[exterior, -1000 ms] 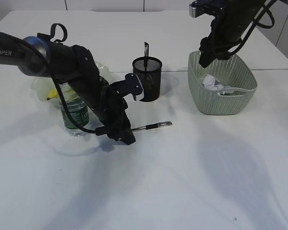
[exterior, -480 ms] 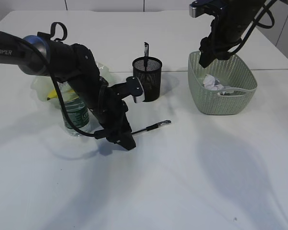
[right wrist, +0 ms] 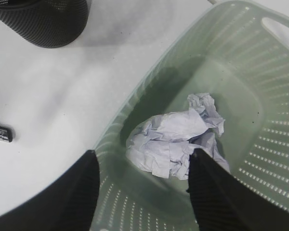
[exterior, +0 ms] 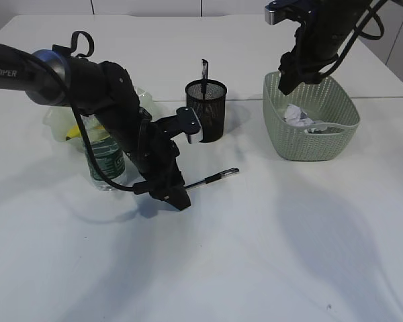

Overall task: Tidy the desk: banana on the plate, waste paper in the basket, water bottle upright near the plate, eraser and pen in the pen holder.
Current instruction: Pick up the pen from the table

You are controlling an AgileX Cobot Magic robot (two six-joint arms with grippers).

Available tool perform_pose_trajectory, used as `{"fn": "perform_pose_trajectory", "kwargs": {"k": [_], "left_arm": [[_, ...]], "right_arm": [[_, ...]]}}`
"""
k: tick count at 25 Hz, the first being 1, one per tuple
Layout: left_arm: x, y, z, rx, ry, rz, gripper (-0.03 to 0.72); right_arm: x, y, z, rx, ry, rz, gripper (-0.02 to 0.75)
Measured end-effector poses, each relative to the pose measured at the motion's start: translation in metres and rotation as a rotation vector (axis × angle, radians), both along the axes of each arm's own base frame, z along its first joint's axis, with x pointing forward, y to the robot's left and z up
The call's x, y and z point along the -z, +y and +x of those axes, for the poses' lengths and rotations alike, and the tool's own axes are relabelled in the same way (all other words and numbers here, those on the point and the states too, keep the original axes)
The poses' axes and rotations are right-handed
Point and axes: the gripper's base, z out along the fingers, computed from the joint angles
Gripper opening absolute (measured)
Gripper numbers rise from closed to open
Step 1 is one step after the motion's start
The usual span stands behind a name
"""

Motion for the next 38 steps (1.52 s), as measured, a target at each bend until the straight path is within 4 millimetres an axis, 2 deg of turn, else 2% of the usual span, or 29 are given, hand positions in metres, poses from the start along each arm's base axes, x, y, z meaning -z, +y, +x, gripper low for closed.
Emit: {"fn": "perform_pose_trajectory", "kwargs": {"k": [12,23,38], "left_arm": [[0.0,0.0,-0.007,-0.022,0.094,-0.001,0.422],[0.0,-0.001,0.004,-0.113,0.007,-0.019,0.412],[0.001,0.0,0.002,-0.102,0.026,-0.006,0.373]], "right_arm": [[0.0,0.0,0.0,0.0,0.0,0.0,0.442],[0.0,0.0,0.0,0.0,0.0,0.0,0.442],[0.0,0.0,0.0,0.0,0.0,0.0,0.442]]}}
